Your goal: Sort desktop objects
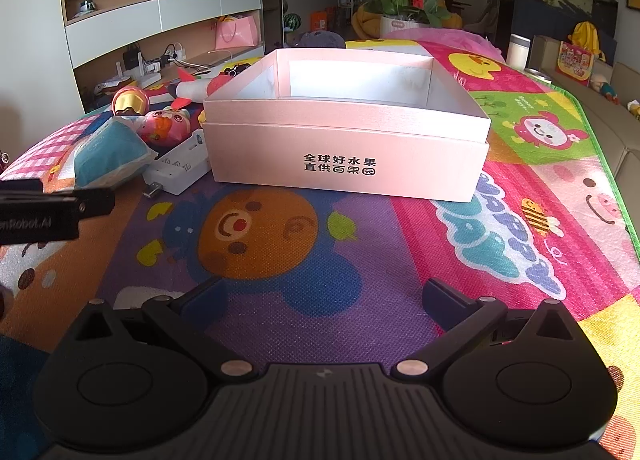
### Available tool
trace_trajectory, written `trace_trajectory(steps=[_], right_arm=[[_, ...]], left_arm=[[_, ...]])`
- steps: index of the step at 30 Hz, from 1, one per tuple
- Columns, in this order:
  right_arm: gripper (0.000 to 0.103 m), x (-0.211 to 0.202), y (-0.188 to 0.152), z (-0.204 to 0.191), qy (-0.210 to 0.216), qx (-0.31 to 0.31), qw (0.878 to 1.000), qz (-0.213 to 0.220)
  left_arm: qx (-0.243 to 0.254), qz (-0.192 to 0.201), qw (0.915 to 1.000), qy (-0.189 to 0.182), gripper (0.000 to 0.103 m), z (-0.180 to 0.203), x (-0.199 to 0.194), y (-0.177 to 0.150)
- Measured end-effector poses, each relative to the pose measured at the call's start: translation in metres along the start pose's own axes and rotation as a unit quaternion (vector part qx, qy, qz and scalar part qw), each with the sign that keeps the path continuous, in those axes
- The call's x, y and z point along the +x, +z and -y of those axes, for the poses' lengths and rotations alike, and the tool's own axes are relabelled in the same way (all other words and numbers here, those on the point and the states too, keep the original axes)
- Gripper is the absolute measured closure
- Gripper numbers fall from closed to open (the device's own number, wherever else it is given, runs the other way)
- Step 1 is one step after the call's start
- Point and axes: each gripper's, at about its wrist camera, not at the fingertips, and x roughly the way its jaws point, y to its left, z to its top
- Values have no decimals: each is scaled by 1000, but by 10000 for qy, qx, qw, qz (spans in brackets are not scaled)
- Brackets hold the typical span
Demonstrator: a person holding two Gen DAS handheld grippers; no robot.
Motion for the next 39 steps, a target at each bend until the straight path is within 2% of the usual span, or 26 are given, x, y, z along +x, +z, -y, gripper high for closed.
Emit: trace_trajectory(steps=[4,7,9,12,13,16,19,21,23,26,27,28,30,32,36,39], right_arm=[[0,0,1,0,4,-6,10000,-45],[0,1,4,-2,-58,79,9999,-112],[0,1,2,-4,-124,75,9998,-115],[0,2,8,-8,-98,67,9997,-200],[0,1,11,-14,80,-8,9999,-152],[0,-9,20,-50,333,-455,9972,483],[13,2,39,-84,413,-532,9950,742],[23,21,55,-101,469,-393,9966,555],[25,41,65,-114,432,-246,9983,302],[27,61,67,-128,275,-200,9993,150],[35,66,66,-131,236,-239,9994,113],[36,66,64,-132,217,-262,9992,208],[54,65,63,-133,261,-357,9988,229],[64,61,63,-131,321,-385,9986,174],[70,44,55,-115,641,-507,9967,36],[72,31,43,-99,666,-624,9958,38]], left_arm=[[307,-27,9987,416,0,-8,17,2],[-112,-139,9964,825,0,-34,22,-2],[-452,-250,9943,929,0,-54,20,-8],[-868,-344,9929,740,0,-77,11,-20],[-964,-349,9927,643,0,-82,6,-24],[-1267,-156,9908,457,0,-94,-8,-33],[-1709,75,9842,466,0,-103,-15,-39],[-1911,156,9806,408,0,-108,-18,-41],[-2015,184,9788,321,0,-110,-18,-42],[-2131,180,9766,215,0,-113,-16,-42],[-2176,176,9757,188,0,-115,-16,-43],[-2222,163,9747,169,0,-116,-15,-43],[-2275,134,9736,153,0,-117,-15,-44],[-2291,133,9732,165,0,-118,-16,-44],[-2191,148,9753,229,0,-114,-16,-43],[-1888,215,9816,175,0,-104,-18,-38]])
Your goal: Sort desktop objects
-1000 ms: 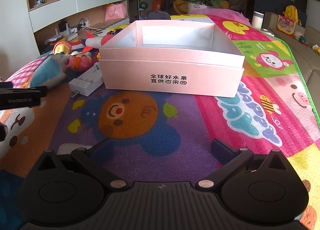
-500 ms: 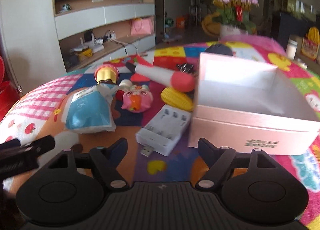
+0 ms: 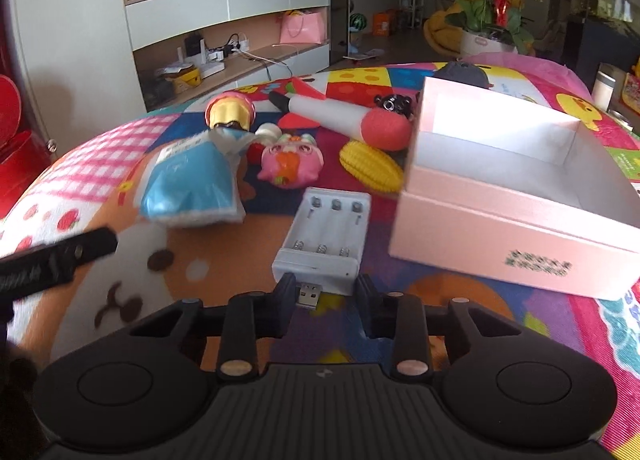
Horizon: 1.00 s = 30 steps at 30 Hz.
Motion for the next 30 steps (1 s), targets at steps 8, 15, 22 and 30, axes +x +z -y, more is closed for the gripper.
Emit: trace_trajectory(steps=[8,15,22,30], right_arm=[[91,-36,-33,52,-281,169,9995,43],[42,-60,-56,104,-681,853,9932,409],[11,-86,-62,128,-982,863,9869,948],[0,-91,-56,137,-1264,846,9807,1225]], left_arm=[[853,-156,9914,-982,0,59,-9,-4],[1891,-707,9580,-2035,0,136,14,-9],[1901,-1387,9391,-2502,0,166,62,-7],[2210,-1468,8909,-3687,0,170,18,-26]])
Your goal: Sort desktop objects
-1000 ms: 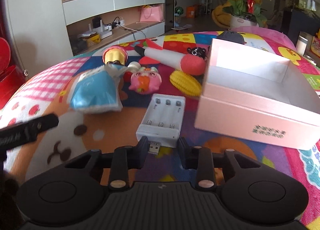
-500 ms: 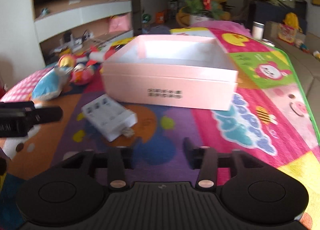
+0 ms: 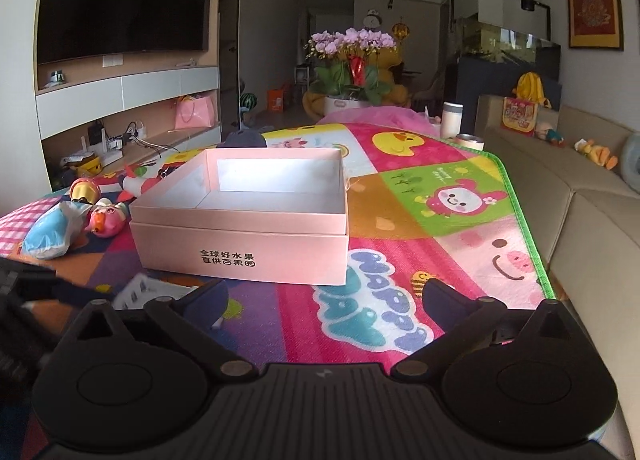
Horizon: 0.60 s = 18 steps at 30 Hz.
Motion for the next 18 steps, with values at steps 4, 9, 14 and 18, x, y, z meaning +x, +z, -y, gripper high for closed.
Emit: trace_trajectory(steps=[4,9,14,18], right_arm=[[0,7,-3,-9,172,24,9997,-190],[0,24,-10,-24,318,151,9978,-569],[0,23,-14,-34,343,-28,9973,-648],[0,32,-15,-29,569,175,9925,-1066]], left_arm=[[-214,457,9848,1663,0,-20,-26,6],[-1399,734,9217,3542,0,-82,-40,18],[-1714,426,9008,3967,0,-123,-21,23],[-1751,317,9021,3932,1,-130,-20,14]])
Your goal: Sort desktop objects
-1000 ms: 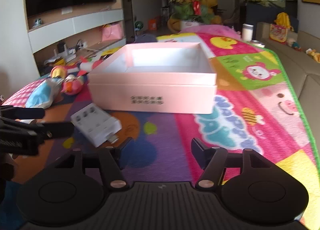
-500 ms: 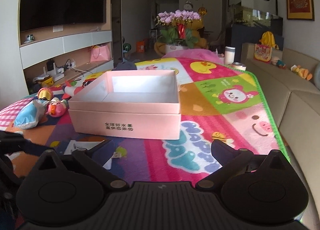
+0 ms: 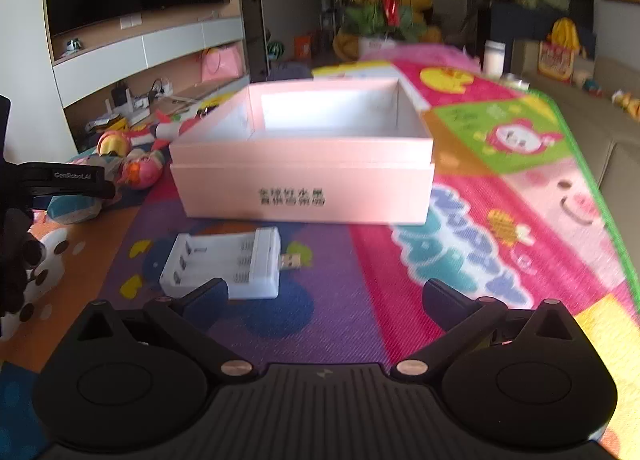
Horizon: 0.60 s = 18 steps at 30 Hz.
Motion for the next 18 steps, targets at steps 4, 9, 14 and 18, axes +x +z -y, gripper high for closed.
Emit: trace_trajectory(steps=[4,9,14,18], right_arm=[[0,4,1,3,42,163,9998,-103],[0,3,1,9,139,433,9989,-97],[0,1,1,17,274,736,9969,-20],[0,3,3,9,161,478,9987,-121]], left_arm=[[129,11,9999,-82,33,-5,-8,-8],[230,42,9993,-275,40,-9,-25,-19],[489,-96,9930,-1075,40,4,-66,-49],[575,-171,9869,-1501,38,16,-93,-74]])
